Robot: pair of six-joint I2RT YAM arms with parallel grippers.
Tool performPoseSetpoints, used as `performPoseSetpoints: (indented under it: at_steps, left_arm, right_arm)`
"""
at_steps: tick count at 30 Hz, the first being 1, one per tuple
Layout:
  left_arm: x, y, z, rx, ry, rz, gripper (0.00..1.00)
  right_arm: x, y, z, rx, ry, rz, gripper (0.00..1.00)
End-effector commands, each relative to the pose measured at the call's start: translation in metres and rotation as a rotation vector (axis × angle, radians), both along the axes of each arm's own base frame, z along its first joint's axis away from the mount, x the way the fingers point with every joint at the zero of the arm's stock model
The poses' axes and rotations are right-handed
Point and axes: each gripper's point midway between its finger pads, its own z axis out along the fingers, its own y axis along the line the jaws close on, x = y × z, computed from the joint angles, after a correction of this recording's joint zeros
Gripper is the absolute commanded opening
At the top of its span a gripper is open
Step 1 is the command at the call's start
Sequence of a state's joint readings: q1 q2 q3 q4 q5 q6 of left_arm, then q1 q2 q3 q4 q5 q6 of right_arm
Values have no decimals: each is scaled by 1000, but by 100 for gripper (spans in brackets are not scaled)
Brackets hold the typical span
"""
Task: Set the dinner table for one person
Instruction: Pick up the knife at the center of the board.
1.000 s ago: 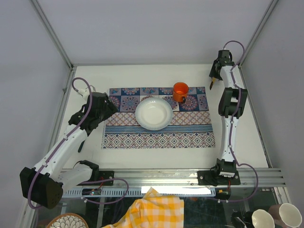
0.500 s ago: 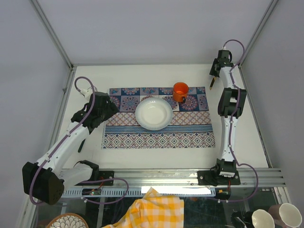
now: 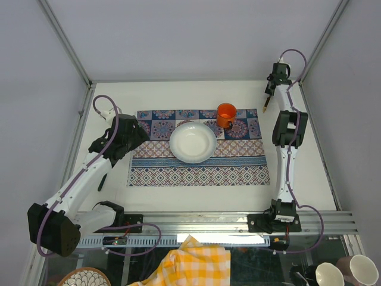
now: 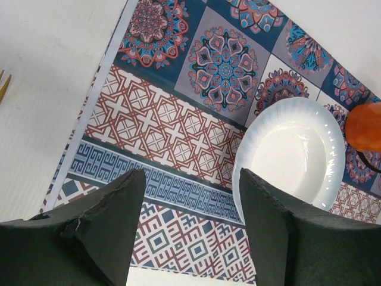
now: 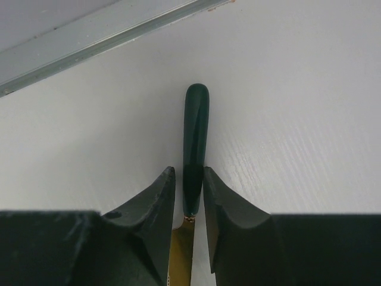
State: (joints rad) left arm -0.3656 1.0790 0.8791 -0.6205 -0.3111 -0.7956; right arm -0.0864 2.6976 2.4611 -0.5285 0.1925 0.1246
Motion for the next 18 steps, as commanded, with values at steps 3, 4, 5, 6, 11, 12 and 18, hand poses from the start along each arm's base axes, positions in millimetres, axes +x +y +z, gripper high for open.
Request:
performPoseSetpoints:
  at_steps: [3,4,5,6,11,12,18]
  left_arm:
    - [13,-10,33,-53,-93,-20,66]
    - [13,-10,34,-55,-95,-21,66]
    - [13,-10,35,-56,-97,-22,66]
    - [12,-10,36,-57,-100,-22,66]
    - [10,-9,39,-63,-111,-20,66]
    - [10,-9,39,-62,-113,-21,67]
    - [10,-9,37,-61,-108,-22,67]
  right_arm:
    - [-36,10,-52,-1,182,3,24]
    - [-37,10,-50,-5,184,1,24]
    - [-37,9,-49,-8,184,-3,23]
    - [-39,8,-48,-11,189,-7,23]
    - [-46,7,-52,-18,214,-13,11]
    - [-47,7,-52,-18,217,-13,4]
    - [-51,12,-46,-21,215,-3,0]
